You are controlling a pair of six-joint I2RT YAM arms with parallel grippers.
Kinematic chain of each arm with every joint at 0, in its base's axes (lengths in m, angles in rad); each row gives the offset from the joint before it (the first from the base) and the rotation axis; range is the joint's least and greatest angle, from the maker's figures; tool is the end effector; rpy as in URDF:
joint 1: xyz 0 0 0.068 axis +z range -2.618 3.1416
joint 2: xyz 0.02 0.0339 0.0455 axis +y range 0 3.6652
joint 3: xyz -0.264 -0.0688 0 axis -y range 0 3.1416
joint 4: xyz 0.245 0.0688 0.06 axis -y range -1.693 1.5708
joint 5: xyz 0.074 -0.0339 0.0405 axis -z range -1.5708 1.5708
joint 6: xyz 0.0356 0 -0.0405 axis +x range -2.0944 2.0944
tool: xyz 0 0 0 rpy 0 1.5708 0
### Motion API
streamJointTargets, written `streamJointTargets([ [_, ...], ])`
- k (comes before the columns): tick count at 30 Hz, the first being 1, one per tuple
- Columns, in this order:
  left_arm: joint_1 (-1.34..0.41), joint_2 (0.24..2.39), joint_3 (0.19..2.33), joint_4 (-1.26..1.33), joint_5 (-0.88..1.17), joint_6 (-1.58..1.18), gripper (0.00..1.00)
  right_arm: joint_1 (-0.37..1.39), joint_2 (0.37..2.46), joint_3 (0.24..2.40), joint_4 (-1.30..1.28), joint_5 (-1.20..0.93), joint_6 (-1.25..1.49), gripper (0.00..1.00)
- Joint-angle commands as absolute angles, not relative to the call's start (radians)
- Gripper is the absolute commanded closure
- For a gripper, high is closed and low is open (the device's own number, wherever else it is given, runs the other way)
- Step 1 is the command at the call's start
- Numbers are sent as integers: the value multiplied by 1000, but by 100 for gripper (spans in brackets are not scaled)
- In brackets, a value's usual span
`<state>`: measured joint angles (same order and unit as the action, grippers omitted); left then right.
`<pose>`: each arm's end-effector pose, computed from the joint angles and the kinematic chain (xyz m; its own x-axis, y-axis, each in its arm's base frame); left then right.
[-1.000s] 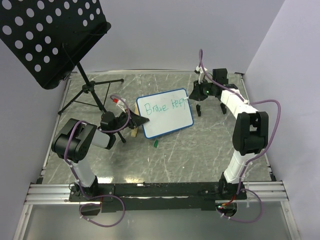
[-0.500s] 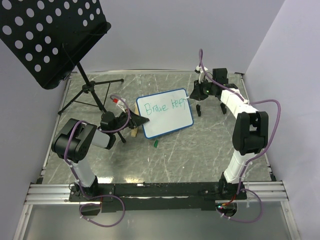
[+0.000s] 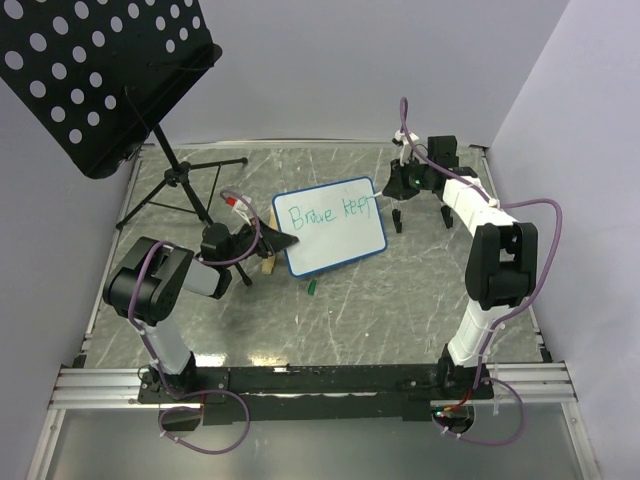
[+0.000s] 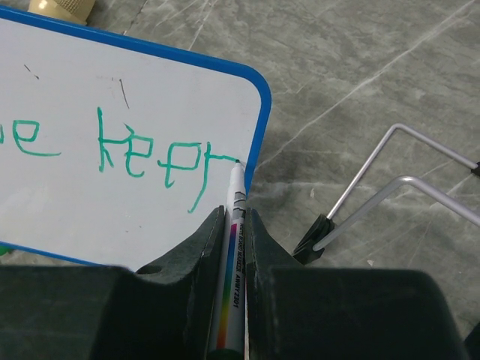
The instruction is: Write a sentence on the whiteboard
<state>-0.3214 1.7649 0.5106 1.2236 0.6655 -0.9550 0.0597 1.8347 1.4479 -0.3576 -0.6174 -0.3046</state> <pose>0.2835 -0.1176 0.1553 -0.6977 -0.4445 -0.5619 0.4580 0.3264 -0.8269 0.4122 0.0453 0.2617 -0.5031 -0.2751 -0.8193 -0.6547 0.7401 0.1536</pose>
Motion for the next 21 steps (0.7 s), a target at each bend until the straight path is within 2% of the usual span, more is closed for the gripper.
streamJointTargets([
  [1, -324, 1750, 517, 1483, 703, -925, 99, 52, 1830, 1471, -351, -611, -324, 100],
  [21, -324, 1758, 529, 1483, 698, -933, 99, 60, 1775, 1378, -370, -657, -354, 100],
])
